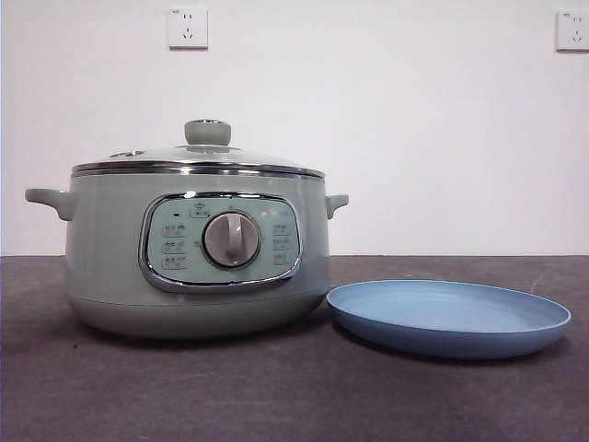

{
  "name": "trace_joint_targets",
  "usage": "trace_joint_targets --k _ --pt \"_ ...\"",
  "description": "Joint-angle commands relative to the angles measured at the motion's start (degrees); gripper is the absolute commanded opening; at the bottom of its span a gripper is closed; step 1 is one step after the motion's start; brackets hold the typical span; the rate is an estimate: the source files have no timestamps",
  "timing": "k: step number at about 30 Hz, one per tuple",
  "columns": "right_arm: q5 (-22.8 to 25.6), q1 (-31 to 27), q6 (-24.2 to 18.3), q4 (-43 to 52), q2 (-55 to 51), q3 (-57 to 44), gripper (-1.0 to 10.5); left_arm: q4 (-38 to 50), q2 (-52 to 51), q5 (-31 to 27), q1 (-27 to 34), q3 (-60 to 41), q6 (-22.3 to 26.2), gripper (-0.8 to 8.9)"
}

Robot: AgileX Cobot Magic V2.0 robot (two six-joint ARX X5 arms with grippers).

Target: Take the potato out from the steamer,put the potato on the plate,close the lid

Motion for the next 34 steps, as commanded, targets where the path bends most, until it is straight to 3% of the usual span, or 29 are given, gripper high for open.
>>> trace_joint_targets --k 1,8,13,16,20,22,23,26,28,34 --pt "-3.4 0.0 -5.9 -0.2 5.8 7.6 -0.1 -1.9 6.6 2.2 0.2 6.5 4.8 -0.06" --pt "-10.6 0.9 -13.3 -8.2 19.7 26.1 -0.1 -10.7 22.3 7.3 0.2 24.7 13.7 -0.06" --pt "-14.8 2.4 -20.0 -18.6 29.4 38.1 -0.1 -16.9 31.2 7.3 0.0 36.6 18.8 -0.06" --pt "-14.9 4.2 -26.1 -27.3 35.3 44.8 -0.1 -20.0 35.6 7.3 0.0 41.9 19.7 -0.06" --pt "-15.0 7.8 -28.6 -35.5 42.0 51.3 0.1 -22.6 39.9 7.3 0.0 46.1 20.6 -0.01" --pt "-14.9 8.9 -28.2 -36.3 43.8 52.4 1.1 -22.6 41.1 7.3 0.0 46.8 20.6 0.42" --pt "-14.9 9.2 -28.2 -36.3 44.3 52.5 1.9 -22.5 41.5 7.2 0.0 46.8 20.6 1.19" --pt "-14.7 9.8 -28.2 -36.3 45.0 52.5 5.4 -22.5 42.3 6.8 0.0 46.8 20.4 4.63" --pt "-14.7 10.2 -28.2 -36.3 45.0 52.5 6.6 -22.5 42.7 6.9 0.0 46.8 20.3 4.88" --pt "-14.6 11.0 -28.0 -36.1 44.9 52.6 6.6 -22.2 44.8 7.0 -1.2 46.8 20.0 4.85"
